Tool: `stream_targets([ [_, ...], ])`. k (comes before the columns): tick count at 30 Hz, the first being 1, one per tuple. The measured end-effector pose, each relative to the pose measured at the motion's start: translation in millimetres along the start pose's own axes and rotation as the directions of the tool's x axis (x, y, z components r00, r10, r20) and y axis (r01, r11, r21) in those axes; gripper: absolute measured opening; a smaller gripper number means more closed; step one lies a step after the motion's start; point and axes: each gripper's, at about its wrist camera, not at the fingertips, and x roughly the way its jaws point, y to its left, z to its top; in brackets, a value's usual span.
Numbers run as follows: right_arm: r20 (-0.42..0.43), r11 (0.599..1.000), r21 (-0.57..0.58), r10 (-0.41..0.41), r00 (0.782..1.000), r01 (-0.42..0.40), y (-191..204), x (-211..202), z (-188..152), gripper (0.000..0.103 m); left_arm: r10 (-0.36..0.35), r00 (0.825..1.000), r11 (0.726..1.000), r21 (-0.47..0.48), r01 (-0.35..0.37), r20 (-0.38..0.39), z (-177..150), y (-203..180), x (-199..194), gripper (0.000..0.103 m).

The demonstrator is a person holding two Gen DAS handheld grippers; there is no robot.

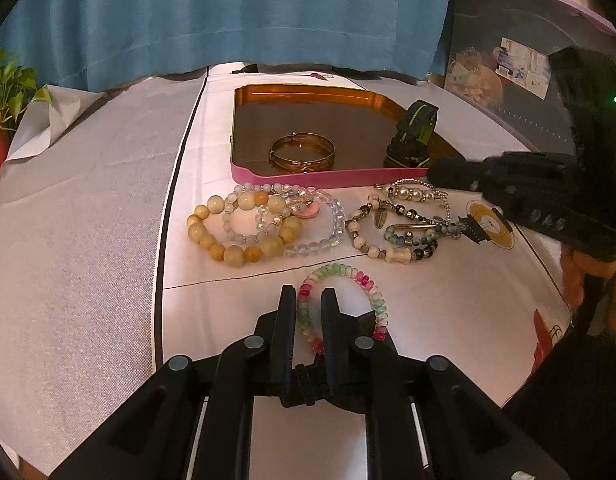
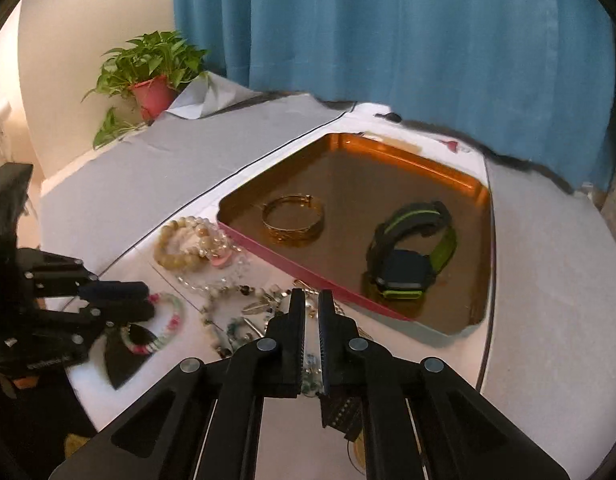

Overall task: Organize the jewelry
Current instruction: 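Lift both bracelets and carry them toward the copper tray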

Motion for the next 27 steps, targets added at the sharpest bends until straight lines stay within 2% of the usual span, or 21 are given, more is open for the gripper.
stream_targets([
  [3,-0.081,0.995,-0.091,-0.035,0.996,0.028,2.5,14.7,-6.0,0.009,-0.007,1.000,1.000,-0.008,0.007,0.002,-0.1,1.1,-0.4,0.013],
  [4,-0.058,0.995,-0.102,-0.025,0.998,0.018,2.5,11.6,-6.0,0.009,-0.007,1.000,1.000,-0.008,0.007,0.001,-0.2,1.1,-0.6,0.013],
  [7,0.000,0.998,-0.051,-0.032,1.000,0.032,-6.5,-2.3,-3.7,0.010,-0.012,1.000,1.000,-0.005,0.012,0.002,-0.2,1.6,-0.8,0.013],
  [10,-0.026,0.999,0.043,-0.002,1.000,0.003,-26.9,-2.4,-6.5,0.011,-0.017,1.000,1.000,-0.010,0.017,0.003,0.1,2.5,-0.5,0.013],
  [13,-0.056,0.996,0.084,0.038,0.998,-0.033,-37.9,3.6,-10.4,0.011,-0.020,1.000,1.000,-0.013,0.020,0.003,0.7,2.7,0.1,0.013],
  [16,-0.026,0.994,0.094,0.052,0.998,-0.050,-41.3,0.3,-10.5,0.011,-0.019,1.000,1.000,-0.012,0.019,0.003,0.8,2.7,0.1,0.013],
  [22,-0.065,0.992,0.086,0.095,0.993,-0.089,-36.3,11.5,-9.7,0.011,-0.019,1.000,1.000,-0.010,0.019,0.003,0.6,3.2,0.0,0.013],
  [27,-0.123,0.998,0.053,0.045,0.991,-0.039,-26.7,12.8,-17.8,0.011,-0.017,1.000,1.000,-0.008,0.017,0.003,0.5,3.3,0.1,0.013],
])
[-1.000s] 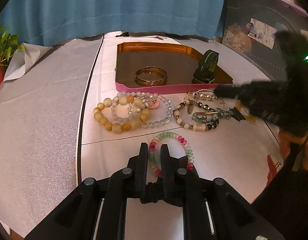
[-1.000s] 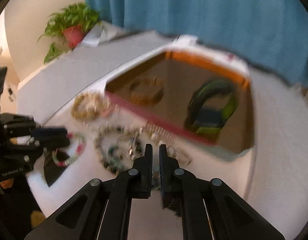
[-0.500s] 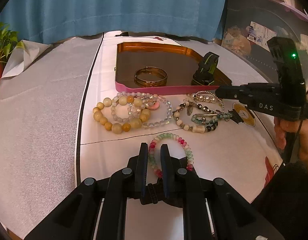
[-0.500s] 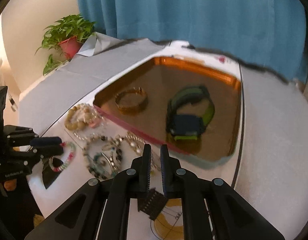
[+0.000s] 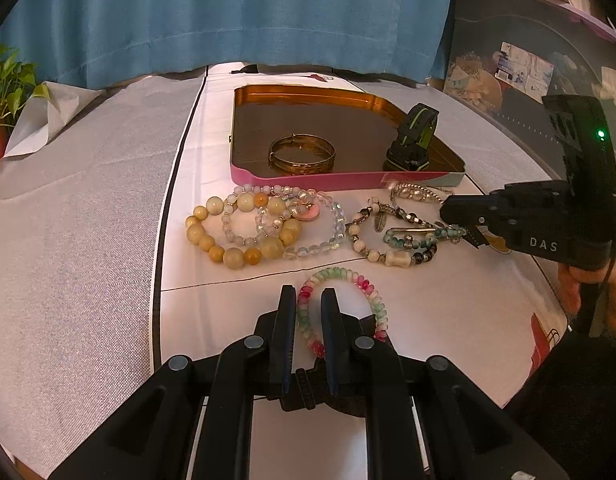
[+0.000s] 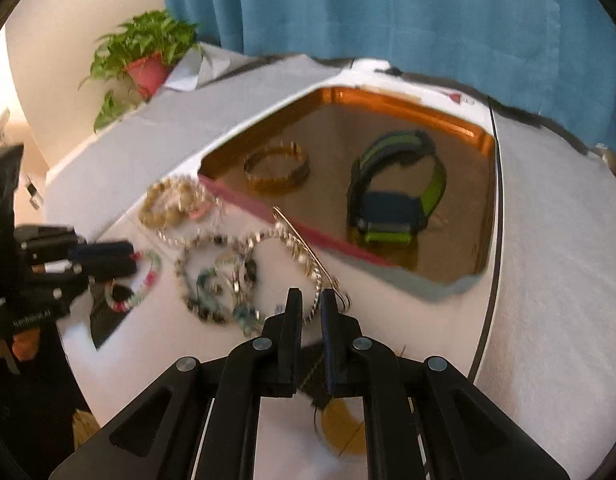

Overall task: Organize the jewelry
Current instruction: 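Lift both bracelets and carry them toward the copper tray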

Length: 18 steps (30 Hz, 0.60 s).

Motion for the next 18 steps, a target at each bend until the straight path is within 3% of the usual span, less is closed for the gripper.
stream_targets([
  [5,0.015,0.999,0.029,-0.023,1.000,0.023,1.5,0.3,-1.0,0.011,0.015,1.000,1.000,0.006,-0.015,0.002,-0.1,-2.5,0.8,0.013],
  [8,0.021,0.999,0.030,-0.046,0.999,0.045,1.6,2.4,0.8,0.004,0.025,1.000,0.999,0.020,-0.025,0.000,-0.2,-4.9,1.1,0.013],
  [11,0.056,0.997,0.063,-0.042,0.998,0.039,-2.8,-1.5,1.2,0.003,-0.026,1.000,0.999,-0.038,0.025,-0.016,1.8,5.5,0.9,0.003],
  [14,0.101,0.996,0.080,-0.049,0.994,0.041,-3.2,-14.8,4.0,0.003,-0.091,0.996,0.988,-0.127,0.088,-0.024,2.0,17.5,-0.2,0.003],
  [18,0.138,0.995,0.095,-0.041,0.990,0.028,1.1,-32.6,5.6,0.003,-0.103,0.995,0.988,-0.116,0.101,-0.008,4.7,11.8,-9.9,0.003],
])
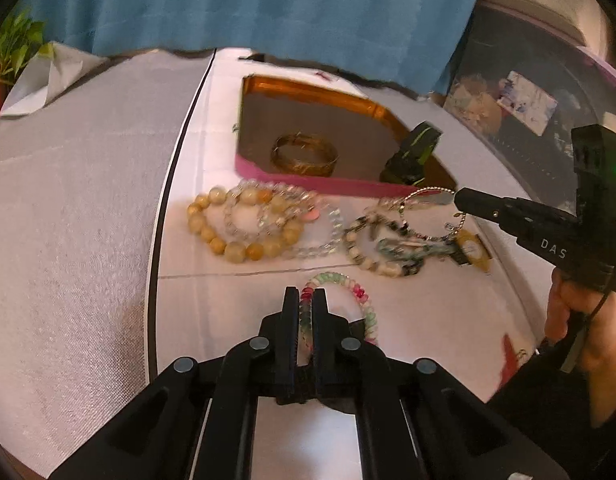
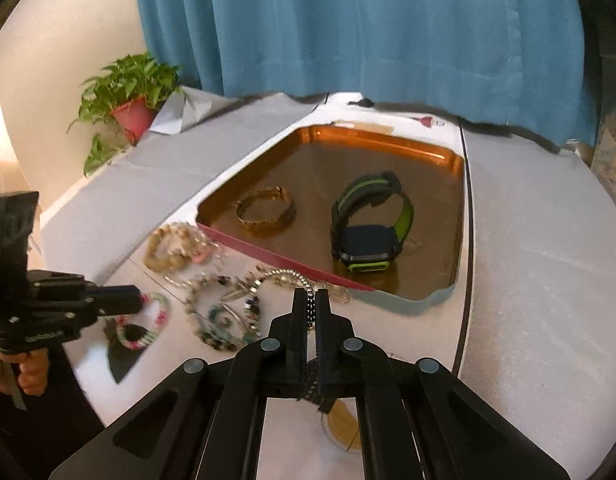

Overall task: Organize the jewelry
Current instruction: 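Lift both bracelets and carry them toward the copper tray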

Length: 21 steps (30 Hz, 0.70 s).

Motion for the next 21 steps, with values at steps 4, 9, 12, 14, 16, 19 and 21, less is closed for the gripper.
stream_targets([
  [4,0.041,1.000,0.004,0.005,0.999,-0.005,11.2,-24.8,8.4,0.003,-0.004,1.000,1.000,-0.007,0.004,0.028,4.6,-6.1,-16.2,0.003],
  [9,0.086,1.000,0.013,-0.007,0.996,0.005,22.2,-58.0,13.6,0.003,0.023,0.998,0.999,-0.024,-0.022,0.059,14.8,-12.5,-31.6,0.003],
  [12,0.104,0.999,0.041,-0.006,0.995,0.002,27.9,-79.5,12.7,0.003,0.035,0.995,0.999,-0.031,-0.032,0.090,22.6,-22.6,-49.7,0.003],
  [14,0.116,0.998,0.056,-0.009,0.993,0.002,35.6,-96.6,12.8,0.003,0.052,0.991,0.998,-0.022,-0.050,0.124,28.7,-35.3,-67.7,0.003],
  [16,0.125,0.998,0.055,-0.020,0.992,0.014,45.1,-111.1,13.5,0.003,0.063,0.987,0.998,-0.003,-0.063,0.151,32.3,-47.4,-84.7,0.003],
  [19,0.146,0.998,0.059,-0.030,0.989,0.021,59.4,-134.6,15.1,0.003,0.082,0.978,0.994,0.050,-0.093,0.194,37.1,-72.7,-110.3,0.003],
  [21,0.154,0.997,0.080,-0.027,0.988,0.015,66.3,-150.0,16.5,0.003,0.088,0.973,0.992,0.073,-0.106,0.215,39.9,-86.6,-125.3,0.003],
])
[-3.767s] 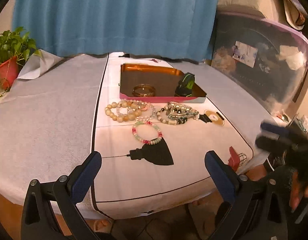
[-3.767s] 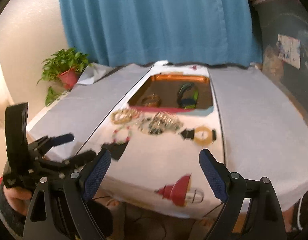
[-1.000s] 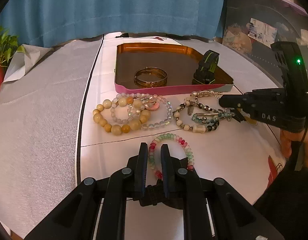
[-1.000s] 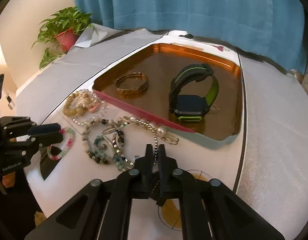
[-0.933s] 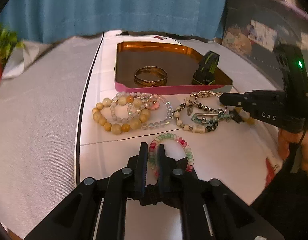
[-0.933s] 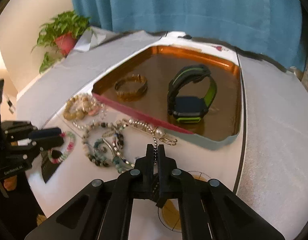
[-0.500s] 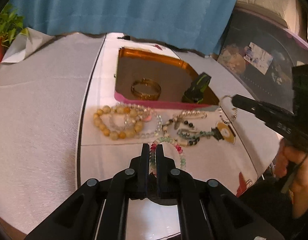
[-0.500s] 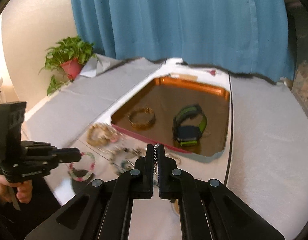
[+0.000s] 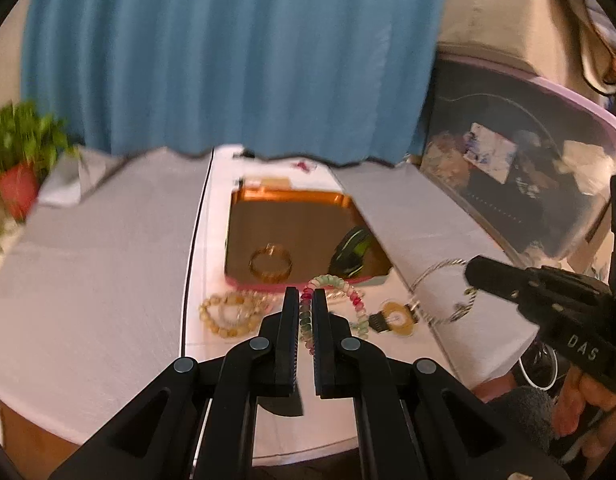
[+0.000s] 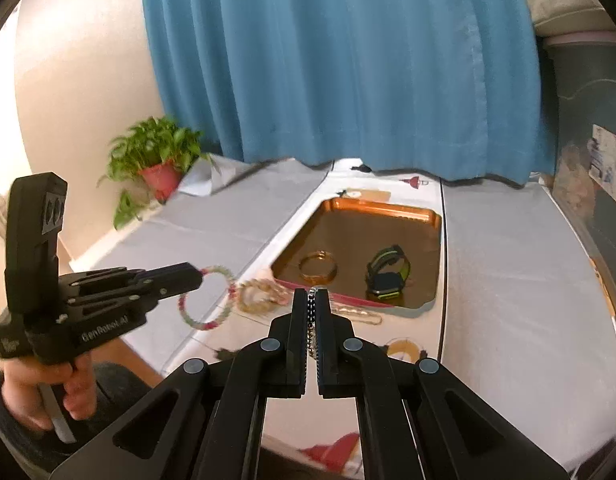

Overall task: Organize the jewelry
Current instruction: 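Lift both bracelets and carry them toward the copper tray, then lower both bracelets into the tray and open both grippers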

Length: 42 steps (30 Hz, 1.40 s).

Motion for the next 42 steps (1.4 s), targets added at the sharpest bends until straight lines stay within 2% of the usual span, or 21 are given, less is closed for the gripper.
stream_targets([
  [6,0.090,0.999,-0.012,-0.032,0.995,0.033,31.8,-55.1,23.1,0.003,-0.019,0.993,0.998,0.059,0.011,0.120,26.9,-35.5,-59.8,0.004],
  [10,0.148,0.999,-0.021,-0.045,0.988,0.049,46.4,-82.4,34.2,0.003,-0.046,0.978,0.996,0.081,0.030,0.202,41.8,-47.6,-93.8,0.004],
  [16,0.181,0.997,-0.049,-0.052,0.982,0.061,57.8,-98.3,46.0,0.003,-0.050,0.964,0.996,0.079,0.031,0.262,54.2,-41.5,-108.9,0.004],
  [21,0.178,0.997,-0.048,-0.055,0.982,0.064,54.9,-91.0,51.0,0.003,-0.040,0.971,0.999,0.044,0.031,0.236,55.7,-26.9,-88.1,0.004],
  [25,0.154,0.997,-0.043,-0.056,0.986,0.064,50.3,-70.1,51.2,0.003,-0.028,0.976,0.999,0.022,0.024,0.215,54.0,-13.7,-66.7,0.004],
  [31,0.114,0.992,-0.009,-0.121,0.986,0.123,35.8,-28.2,55.6,0.003,-0.008,0.986,1.000,-0.003,0.008,0.167,54.1,11.6,-25.4,0.004],
  [42,0.041,0.994,-0.025,-0.109,0.993,0.111,2.2,67.2,78.1,0.003,-0.025,0.994,0.998,-0.054,0.031,0.107,70.4,56.6,74.0,0.004],
])
